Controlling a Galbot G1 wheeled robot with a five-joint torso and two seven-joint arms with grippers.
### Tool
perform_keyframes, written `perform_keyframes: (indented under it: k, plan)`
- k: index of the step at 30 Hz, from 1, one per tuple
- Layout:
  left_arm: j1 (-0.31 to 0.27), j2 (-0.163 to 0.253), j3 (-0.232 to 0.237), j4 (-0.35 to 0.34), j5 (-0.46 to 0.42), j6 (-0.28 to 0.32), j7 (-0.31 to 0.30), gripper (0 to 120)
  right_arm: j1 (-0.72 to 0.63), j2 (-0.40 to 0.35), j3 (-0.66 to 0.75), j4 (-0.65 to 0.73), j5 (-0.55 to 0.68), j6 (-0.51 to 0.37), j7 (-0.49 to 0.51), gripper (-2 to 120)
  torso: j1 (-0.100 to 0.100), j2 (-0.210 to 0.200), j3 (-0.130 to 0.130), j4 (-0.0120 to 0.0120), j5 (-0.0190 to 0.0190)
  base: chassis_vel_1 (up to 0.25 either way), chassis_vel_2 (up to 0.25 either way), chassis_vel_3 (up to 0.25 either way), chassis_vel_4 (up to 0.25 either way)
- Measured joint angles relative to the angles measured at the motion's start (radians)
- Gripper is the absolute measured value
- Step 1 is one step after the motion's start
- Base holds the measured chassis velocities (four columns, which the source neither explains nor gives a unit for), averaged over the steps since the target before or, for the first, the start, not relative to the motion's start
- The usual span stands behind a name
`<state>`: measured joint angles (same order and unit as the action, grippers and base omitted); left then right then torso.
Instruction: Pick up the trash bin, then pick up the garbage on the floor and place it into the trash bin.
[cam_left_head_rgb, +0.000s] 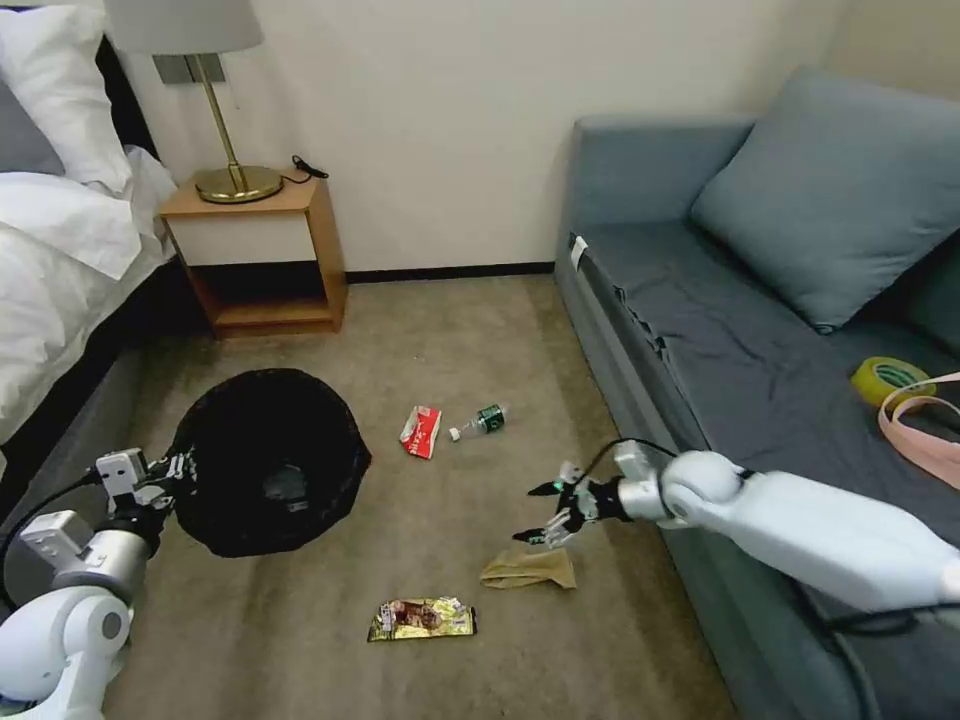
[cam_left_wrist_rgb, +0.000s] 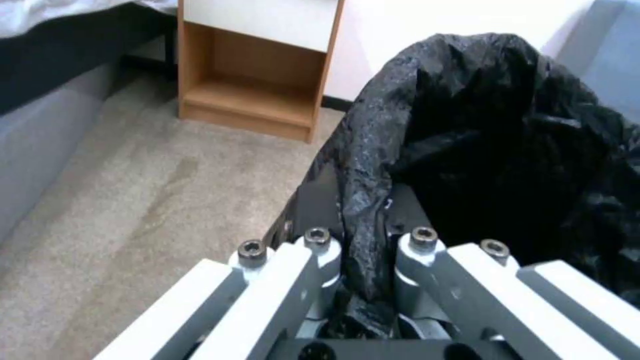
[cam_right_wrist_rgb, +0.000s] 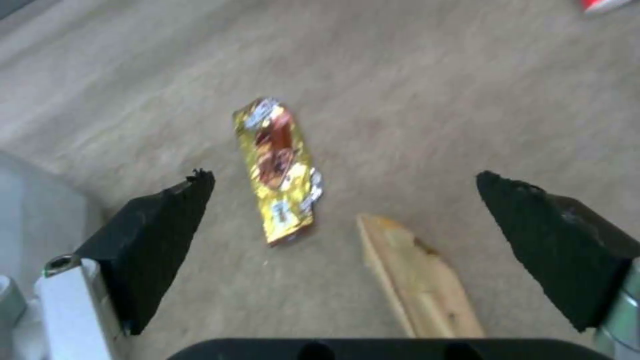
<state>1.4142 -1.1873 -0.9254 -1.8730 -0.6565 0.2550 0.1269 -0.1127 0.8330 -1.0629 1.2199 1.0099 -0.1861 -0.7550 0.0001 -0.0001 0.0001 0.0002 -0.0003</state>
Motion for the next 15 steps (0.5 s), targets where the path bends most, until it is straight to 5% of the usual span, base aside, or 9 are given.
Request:
perform_keyframes:
  k: [4,15]
  plan:
    - [-0.001,0.003,0.001,0.015,-0.002,-0.005,0.007,4,0.017,0.068,-0.054,-0.148,-0.005,-0.008,-0.088,100,0.000,0.000,0.000,-0.0002,0.0003,0.000,0.000,0.000,0.000]
    - [0.001,0.006,-0.002,0.023,-0.009,-0.010,0.011,4,-0.022,0.146,-0.055,-0.313,-0.067,0.015,-0.128,100,0.000,0.000,0.000,-0.0004,0.0002,0.000,0.000,0.000,0.000]
